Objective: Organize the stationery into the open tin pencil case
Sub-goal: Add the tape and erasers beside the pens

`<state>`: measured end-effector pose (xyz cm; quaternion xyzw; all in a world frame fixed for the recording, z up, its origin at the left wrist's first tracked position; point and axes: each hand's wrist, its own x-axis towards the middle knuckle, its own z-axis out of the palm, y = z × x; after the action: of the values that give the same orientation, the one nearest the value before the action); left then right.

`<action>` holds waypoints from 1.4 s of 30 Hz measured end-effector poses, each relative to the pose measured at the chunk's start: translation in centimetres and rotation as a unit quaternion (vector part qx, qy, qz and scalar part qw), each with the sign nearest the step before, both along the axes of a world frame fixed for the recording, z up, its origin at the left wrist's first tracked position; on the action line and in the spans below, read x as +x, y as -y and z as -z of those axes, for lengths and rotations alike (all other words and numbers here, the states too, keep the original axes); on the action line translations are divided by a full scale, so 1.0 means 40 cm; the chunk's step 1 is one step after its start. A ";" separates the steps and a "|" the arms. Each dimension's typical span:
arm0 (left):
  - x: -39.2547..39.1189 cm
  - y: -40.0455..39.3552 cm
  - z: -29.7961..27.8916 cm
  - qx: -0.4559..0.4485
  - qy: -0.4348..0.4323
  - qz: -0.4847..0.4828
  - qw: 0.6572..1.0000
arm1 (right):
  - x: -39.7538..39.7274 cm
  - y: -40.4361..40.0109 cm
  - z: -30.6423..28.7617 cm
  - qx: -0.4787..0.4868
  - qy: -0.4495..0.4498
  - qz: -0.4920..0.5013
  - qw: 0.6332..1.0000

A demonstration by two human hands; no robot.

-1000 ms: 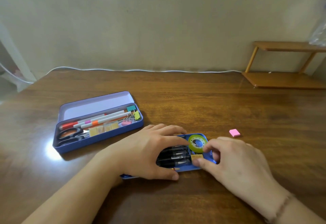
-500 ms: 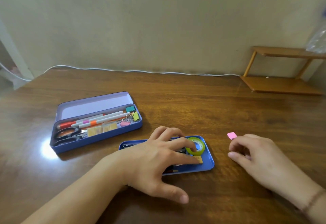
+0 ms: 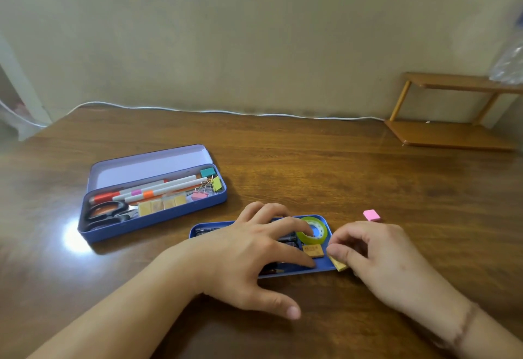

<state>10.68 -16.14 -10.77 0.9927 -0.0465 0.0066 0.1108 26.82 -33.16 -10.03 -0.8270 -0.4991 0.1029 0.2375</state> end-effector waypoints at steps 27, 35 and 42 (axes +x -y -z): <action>0.002 0.004 -0.009 0.006 -0.034 0.000 0.999 | 0.049 -0.012 0.003 -0.030 -0.041 -0.031 0.998; 0.006 0.007 -0.002 0.035 -0.010 0.000 0.999 | 0.049 -0.022 -0.018 -0.086 0.001 -0.069 0.994; 0.000 0.004 -0.003 0.044 -0.007 0.001 0.999 | 0.198 0.019 -0.047 -0.066 0.066 0.051 0.994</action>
<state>10.70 -16.32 -10.64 0.9966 -0.0469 -0.0029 0.0675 34.74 -33.92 -8.17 -0.8703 -0.4627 0.0686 0.1543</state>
